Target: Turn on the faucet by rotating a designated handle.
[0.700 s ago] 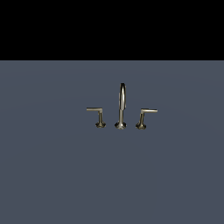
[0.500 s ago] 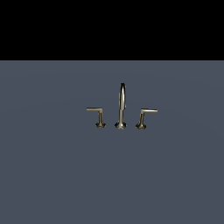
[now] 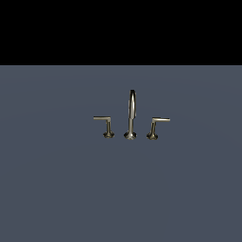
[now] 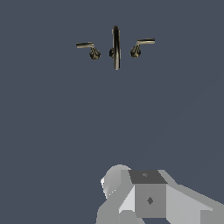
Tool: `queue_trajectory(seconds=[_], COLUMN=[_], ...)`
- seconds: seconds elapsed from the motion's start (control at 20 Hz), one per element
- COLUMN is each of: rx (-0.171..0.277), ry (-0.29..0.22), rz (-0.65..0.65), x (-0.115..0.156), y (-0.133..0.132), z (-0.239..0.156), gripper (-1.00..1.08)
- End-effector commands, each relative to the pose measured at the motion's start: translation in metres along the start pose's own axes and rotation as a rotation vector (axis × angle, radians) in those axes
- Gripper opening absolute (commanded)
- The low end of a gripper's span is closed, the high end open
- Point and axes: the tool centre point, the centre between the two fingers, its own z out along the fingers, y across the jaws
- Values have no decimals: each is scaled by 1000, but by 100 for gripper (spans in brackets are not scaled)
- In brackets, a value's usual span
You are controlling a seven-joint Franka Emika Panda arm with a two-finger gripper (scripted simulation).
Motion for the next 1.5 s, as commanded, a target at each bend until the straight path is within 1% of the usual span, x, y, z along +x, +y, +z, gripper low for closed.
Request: queue_trajectory(seconds=[0.0, 0.3, 0.6, 1.0, 1.45], rx=[0, 6, 16, 33, 47], ry=[0, 1, 3, 4, 4], rz=[5, 52, 146, 344, 592], x=[2, 17, 47, 108, 181], y=[0, 1, 3, 11, 26], z=[0, 3, 9, 31, 72], gripper=[-100, -100, -100, -100, -100])
